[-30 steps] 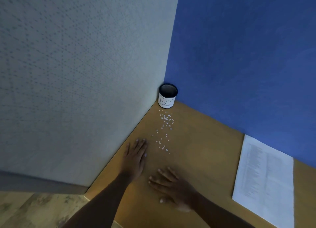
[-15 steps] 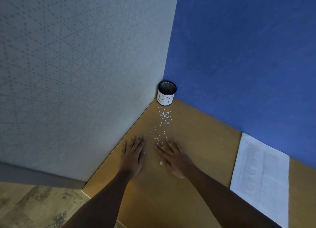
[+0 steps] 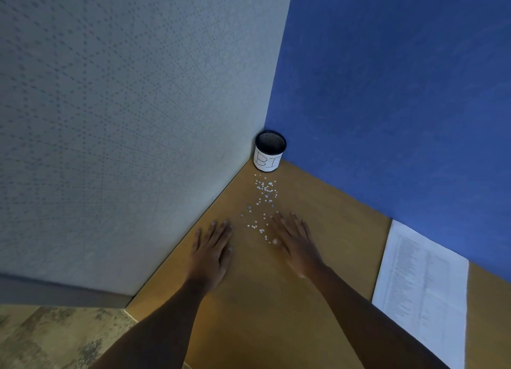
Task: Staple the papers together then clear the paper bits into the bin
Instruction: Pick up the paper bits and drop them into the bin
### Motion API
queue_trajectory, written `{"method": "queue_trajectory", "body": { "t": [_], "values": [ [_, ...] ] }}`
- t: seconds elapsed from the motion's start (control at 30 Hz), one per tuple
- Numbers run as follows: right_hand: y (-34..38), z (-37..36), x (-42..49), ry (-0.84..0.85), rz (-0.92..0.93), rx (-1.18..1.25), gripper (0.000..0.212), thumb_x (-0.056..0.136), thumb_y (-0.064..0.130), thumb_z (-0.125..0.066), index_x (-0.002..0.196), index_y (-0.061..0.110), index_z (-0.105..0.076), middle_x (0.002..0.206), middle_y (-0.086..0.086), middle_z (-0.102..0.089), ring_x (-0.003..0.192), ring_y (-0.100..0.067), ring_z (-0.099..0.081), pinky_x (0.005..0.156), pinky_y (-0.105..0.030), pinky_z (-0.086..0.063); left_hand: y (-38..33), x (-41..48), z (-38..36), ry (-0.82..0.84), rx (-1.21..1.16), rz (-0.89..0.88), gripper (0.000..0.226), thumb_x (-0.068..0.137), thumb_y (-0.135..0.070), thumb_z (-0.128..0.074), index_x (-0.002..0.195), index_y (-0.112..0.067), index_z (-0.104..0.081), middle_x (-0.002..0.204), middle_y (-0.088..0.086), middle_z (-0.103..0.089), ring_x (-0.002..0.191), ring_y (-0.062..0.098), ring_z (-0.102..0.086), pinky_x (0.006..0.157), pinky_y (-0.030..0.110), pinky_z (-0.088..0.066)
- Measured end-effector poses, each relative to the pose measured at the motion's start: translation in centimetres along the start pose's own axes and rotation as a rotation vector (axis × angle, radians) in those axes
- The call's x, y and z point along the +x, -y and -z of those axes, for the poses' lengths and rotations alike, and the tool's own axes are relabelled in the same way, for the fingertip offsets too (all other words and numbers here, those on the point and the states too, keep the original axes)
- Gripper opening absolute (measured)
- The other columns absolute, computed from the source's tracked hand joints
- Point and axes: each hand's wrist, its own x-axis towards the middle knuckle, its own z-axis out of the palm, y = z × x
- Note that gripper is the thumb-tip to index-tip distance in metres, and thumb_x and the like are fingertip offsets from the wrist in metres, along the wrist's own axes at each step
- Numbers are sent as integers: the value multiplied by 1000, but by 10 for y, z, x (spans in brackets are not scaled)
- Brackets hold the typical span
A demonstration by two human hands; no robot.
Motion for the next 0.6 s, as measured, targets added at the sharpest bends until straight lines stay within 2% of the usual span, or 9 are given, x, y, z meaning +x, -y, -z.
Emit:
{"method": "queue_trajectory", "body": {
  "t": [0.1,0.27,0.47,0.6],
  "values": [
    [0,-14,-20,12,25,-35,56,98,50,-17,151,34,-7,159,16,-1,148,-22,1,119,-45,-2,0,-1,0,-6,-15,-3,51,99,-39,-29,149,-29,-26,156,-10,-22,147,14,-9,118,45,-5],
    [5,-37,-44,97,94,-109,58,98,52,-18,152,32,-7,159,14,-9,147,-21,-10,114,-44,-2,-1,0,0,-13,-32,0,51,99,-39,-30,149,-29,-27,156,-10,-23,147,14,-9,118,45,-5],
    [14,-27,-10,115,106,-121,63,95,57,-7,152,31,1,160,15,0,148,-17,6,115,-45,6,0,-1,-1,-10,-28,5,51,98,-39,-30,149,-29,-27,155,-10,-23,147,13,-9,118,45,-6],
    [23,-21,17,120,99,-122,63,96,54,-12,151,31,7,159,16,6,147,-16,12,116,-42,13,0,-1,-1,-1,-27,9,52,99,-40,-29,149,-30,-24,156,-11,-22,147,13,-7,118,45,-5]
  ]
}}
